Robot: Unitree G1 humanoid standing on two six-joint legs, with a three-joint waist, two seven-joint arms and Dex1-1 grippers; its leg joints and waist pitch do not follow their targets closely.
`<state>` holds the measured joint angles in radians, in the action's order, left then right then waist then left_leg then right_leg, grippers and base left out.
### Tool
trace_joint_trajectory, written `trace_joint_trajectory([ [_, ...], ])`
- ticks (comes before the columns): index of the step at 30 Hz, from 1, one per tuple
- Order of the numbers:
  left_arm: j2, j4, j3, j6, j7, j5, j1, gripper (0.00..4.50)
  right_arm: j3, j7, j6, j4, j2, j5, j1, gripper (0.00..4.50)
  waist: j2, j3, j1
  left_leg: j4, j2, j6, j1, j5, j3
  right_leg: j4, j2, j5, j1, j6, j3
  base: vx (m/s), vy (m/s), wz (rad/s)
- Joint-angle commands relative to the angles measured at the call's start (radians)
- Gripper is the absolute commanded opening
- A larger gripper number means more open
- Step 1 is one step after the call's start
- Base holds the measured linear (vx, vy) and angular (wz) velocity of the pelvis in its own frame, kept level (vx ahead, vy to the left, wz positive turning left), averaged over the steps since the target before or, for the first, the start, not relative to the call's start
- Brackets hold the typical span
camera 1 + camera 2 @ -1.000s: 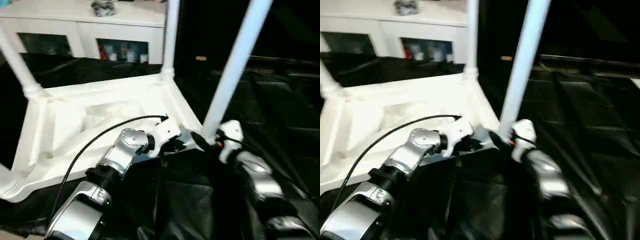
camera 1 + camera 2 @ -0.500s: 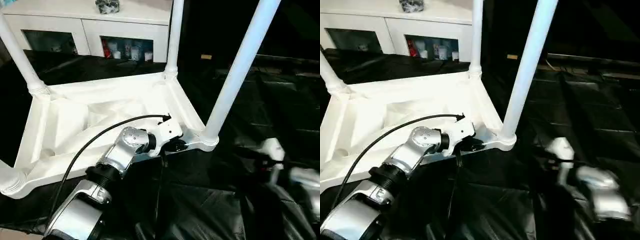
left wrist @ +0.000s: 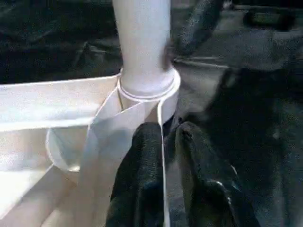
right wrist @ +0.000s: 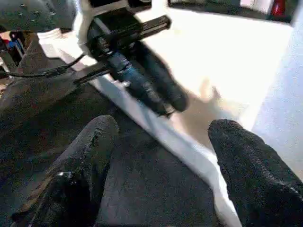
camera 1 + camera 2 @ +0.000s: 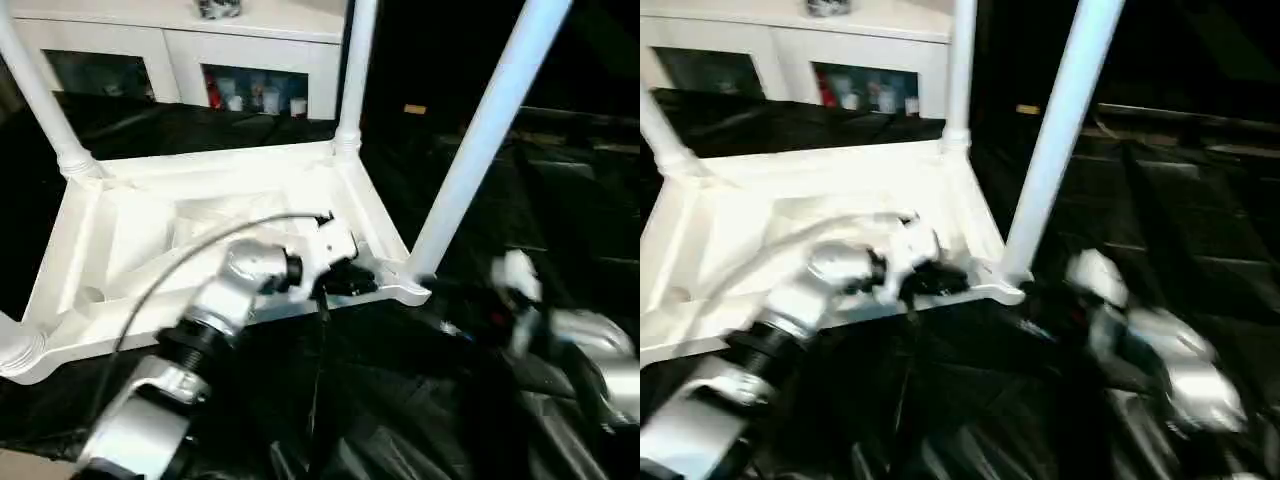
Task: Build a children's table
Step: Rotate leg to tighten
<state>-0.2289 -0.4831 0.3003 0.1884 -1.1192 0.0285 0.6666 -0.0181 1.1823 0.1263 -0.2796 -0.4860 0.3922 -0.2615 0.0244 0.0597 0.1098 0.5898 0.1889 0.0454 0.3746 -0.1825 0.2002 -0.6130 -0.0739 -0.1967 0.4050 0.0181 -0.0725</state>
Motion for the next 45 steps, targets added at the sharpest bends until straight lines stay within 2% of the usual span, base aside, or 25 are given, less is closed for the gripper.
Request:
trace_joint_trajectory([
  [1,-0.081,0.119,0.01,0.097,-0.1,-0.028,-0.045,1.08,-0.012,-0.028,-0.02,-0.055,0.026,-0.036,-0.027,3.47,0.016,-0.066,0.0,-0.064,0.058,-0.092,-0.015,-0.129,-0.027,0.071,-0.089,-0.214,-0.048,0.216,0.051,0.0,0.0,0.0],
  [2,-0.127,0.184,0.008,0.146,-0.138,-0.042,-0.068,1.08,-0.016,-0.033,-0.036,-0.078,0.042,-0.041,-0.033,3.47,0.016,-0.064,-0.007,-0.066,0.056,-0.088,-0.01,-0.127,-0.026,0.072,-0.086,-0.212,-0.05,0.216,0.051,0.0,0.0,0.0],
  [3,-0.145,0.21,0.007,0.165,-0.15,-0.047,-0.077,1.23,-0.016,-0.035,-0.043,-0.087,0.048,-0.043,-0.034,3.47,0.013,-0.067,-0.008,-0.065,0.058,-0.072,-0.017,-0.13,-0.026,0.068,-0.086,-0.192,-0.047,0.225,0.052,0.0,0.0,0.0],
  [4,-0.171,0.244,0.004,0.191,-0.166,-0.054,-0.09,1.38,-0.016,-0.04,-0.051,-0.096,0.058,-0.043,-0.031,3.47,0.013,-0.067,-0.013,-0.064,0.056,-0.068,-0.018,-0.119,-0.023,0.064,-0.08,-0.151,-0.048,0.234,0.052,0.0,0.0,0.0],
  [5,-0.207,0.281,-0.001,0.223,-0.182,-0.061,-0.108,1.47,-0.019,-0.045,-0.053,-0.082,0.075,-0.035,-0.013,3.47,0.012,-0.068,-0.01,-0.063,0.057,-0.073,-0.02,-0.106,-0.022,0.06,-0.08,-0.11,-0.048,0.245,0.054,0.0,0.0,0.0],
  [7,-0.242,0.318,-0.006,0.254,-0.195,-0.07,-0.126,1.48,-0.025,-0.05,-0.049,-0.063,0.09,-0.026,0.004,3.47,0.012,-0.066,-0.01,-0.065,0.055,-0.082,-0.019,-0.103,-0.021,0.059,-0.077,-0.085,-0.048,0.255,0.053,0.0,0.0,0.0],
  [9,-0.294,0.367,-0.015,0.296,-0.208,-0.081,-0.154,1.69,-0.048,-0.062,-0.037,-0.043,0.123,-0.023,0.015,3.47,0.011,-0.065,-0.011,-0.066,0.056,-0.077,-0.018,-0.11,-0.023,0.056,-0.08,-0.086,-0.05,0.257,0.054,0.0,0.0,0.0],
  [10,-0.334,0.408,-0.025,0.332,-0.213,-0.088,-0.181,1.83,-0.071,-0.087,-0.031,-0.052,0.164,-0.037,0.0,3.47,0.013,-0.063,-0.012,-0.068,0.054,-0.069,-0.02,-0.127,-0.022,0.061,-0.079,-0.116,-0.049,0.251,0.053,0.0,0.0,0.0],
  [12,-0.349,0.423,-0.028,0.345,-0.21,-0.086,-0.193,1.9,-0.083,-0.105,-0.029,-0.066,0.192,-0.045,-0.015,3.47,0.012,-0.058,-0.017,-0.072,0.053,-0.051,-0.017,-0.159,-0.024,0.068,-0.081,-0.181,-0.048,0.237,0.054,0.0,0.0,0.0],
  [15,-0.374,0.46,-0.026,0.381,-0.192,-0.074,-0.219,2.0,-0.101,-0.169,-0.043,-0.124,0.258,-0.082,-0.061,3.47,0.009,-0.058,-0.022,-0.076,0.054,-0.016,-0.023,-0.191,-0.026,0.074,-0.084,-0.253,-0.046,0.216,0.057,0.0,0.0,0.0],
  [17,-0.391,0.505,-0.022,0.417,-0.19,-0.086,-0.239,2.26,-0.095,-0.272,-0.059,-0.187,0.311,-0.122,-0.108,3.47,0.009,-0.058,-0.028,-0.08,0.053,0.005,-0.02,-0.184,-0.029,0.07,-0.083,-0.255,-0.047,0.212,0.057,0.0,0.0,0.0],
  [21,-0.404,0.534,-0.013,0.442,-0.169,-0.087,-0.254,2.61,-0.075,-0.376,-0.073,-0.274,0.348,-0.145,-0.171,3.47,0.0,-0.061,-0.022,-0.077,0.052,0.023,-0.037,-0.188,-0.022,0.066,-0.076,-0.188,-0.036,0.223,0.06,0.0,0.0,0.0],
  [22,-0.405,0.532,-0.011,0.441,-0.162,-0.081,-0.255,2.7,-0.07,-0.399,-0.08,-0.298,0.355,-0.149,-0.188,3.47,0.0,-0.061,-0.022,-0.077,0.052,0.023,-0.037,-0.188,-0.022,0.066,-0.076,-0.188,-0.036,0.223,0.06,0.0,0.0,0.0],
  [23,-0.407,0.524,-0.007,0.439,-0.148,-0.067,-0.257,2.7,-0.061,-0.441,-0.104,-0.346,0.37,-0.16,-0.223,3.47,0.0,-0.064,-0.026,-0.077,0.049,0.028,-0.028,-0.167,-0.024,0.058,-0.075,-0.149,-0.045,0.229,0.06,0.0,0.0,0.0],
  [24,-0.407,0.524,-0.007,0.439,-0.148,-0.067,-0.257,2.74,-0.061,-0.441,-0.104,-0.346,0.37,-0.16,-0.223,3.47,0.0,-0.065,-0.027,-0.076,0.049,0.028,-0.029,-0.16,-0.023,0.057,-0.076,-0.134,-0.044,0.231,0.06,0.0,0.0,0.0],
  [27,-0.409,0.509,0.007,0.435,-0.11,-0.037,-0.255,3.09,-0.021,-0.523,-0.158,-0.451,0.404,-0.165,-0.305,3.47,0.002,-0.067,-0.028,-0.074,0.047,0.022,-0.025,-0.144,-0.023,0.052,-0.075,-0.096,-0.05,0.234,0.06,0.0,0.0,0.0],
  [28,-0.409,0.508,0.007,0.435,-0.107,-0.035,-0.255,3.14,-0.018,-0.529,-0.16,-0.456,0.406,-0.165,-0.309,3.47,0.0,-0.068,-0.028,-0.073,0.048,0.023,-0.029,-0.141,-0.022,0.052,-0.076,-0.092,-0.047,0.237,0.06,0.0,0.0,0.0],
  [29,-0.408,0.504,0.008,0.428,-0.089,-0.025,-0.257,3.16,0.004,-0.586,-0.173,-0.491,0.418,-0.164,-0.337,3.47,0.009,-0.068,-0.028,-0.071,0.047,0.017,-0.026,-0.12,-0.021,0.048,-0.077,-0.07,-0.051,0.241,0.062,0.0,0.0,0.0],
  [30,-0.408,0.504,0.009,0.427,-0.081,-0.025,-0.258,3.16,0.015,-0.619,-0.181,-0.511,0.422,-0.163,-0.351,3.47,0.007,-0.068,-0.028,-0.071,0.046,0.015,-0.025,-0.119,-0.021,0.047,-0.076,-0.07,-0.051,0.243,0.062,0.0,0.0,0.0],
  [33,-0.407,0.506,0.011,0.423,-0.066,-0.025,-0.262,3.51,0.051,-0.697,-0.196,-0.561,0.43,-0.152,-0.384,3.47,0.008,-0.066,-0.027,-0.072,0.047,0.02,-0.029,-0.14,-0.02,0.052,-0.074,-0.108,-0.048,0.232,0.061,0.0,0.0,0.0],
  [36,-0.397,0.5,0.008,0.405,-0.023,-0.011,-0.268,3.72,0.135,-0.823,-0.215,-0.644,0.432,-0.109,-0.432,3.47,0.011,-0.065,-0.026,-0.073,0.048,0.03,-0.031,-0.165,-0.019,0.055,-0.076,-0.146,-0.044,0.22,0.063,0.0,0.0,0.0],
  [37,-0.389,0.489,0.002,0.391,-0.003,-0.004,-0.267,3.84,0.163,-0.861,-0.221,-0.666,0.425,-0.093,-0.443,3.47,0.011,-0.065,-0.023,-0.071,0.047,0.036,-0.037,-0.183,-0.016,0.057,-0.074,-0.163,-0.039,0.213,0.063,0.0,0.0,0.0],
  [39,-0.387,0.483,0.0,0.382,0.008,0.001,-0.267,3.91,0.18,-0.885,-0.232,-0.689,0.42,-0.089,-0.453,3.47,0.008,-0.063,-0.019,-0.072,0.047,0.044,-0.04,-0.206,-0.015,0.06,-0.072,-0.182,-0.034,0.203,0.064,0.0,0.0,0.0],
  [42,-0.391,0.475,0.002,0.367,0.026,0.005,-0.266,4.25,0.221,-0.94,-0.262,-0.748,0.395,-0.083,-0.474,3.47,0.008,-0.063,-0.016,-0.074,0.047,0.056,-0.039,-0.227,-0.017,0.06,-0.07,-0.205,-0.034,0.184,0.062,0.0,0.0,0.0],
  [45,-0.395,0.47,-0.001,0.358,0.04,0.004,-0.265,4.38,0.247,-0.965,-0.282,-0.786,0.364,-0.081,-0.49,3.47,0.007,-0.063,-0.009,-0.073,0.045,0.058,-0.04,-0.24,-0.015,0.062,-0.07,-0.215,-0.032,0.173,0.064,0.0,0.0,0.0],
])
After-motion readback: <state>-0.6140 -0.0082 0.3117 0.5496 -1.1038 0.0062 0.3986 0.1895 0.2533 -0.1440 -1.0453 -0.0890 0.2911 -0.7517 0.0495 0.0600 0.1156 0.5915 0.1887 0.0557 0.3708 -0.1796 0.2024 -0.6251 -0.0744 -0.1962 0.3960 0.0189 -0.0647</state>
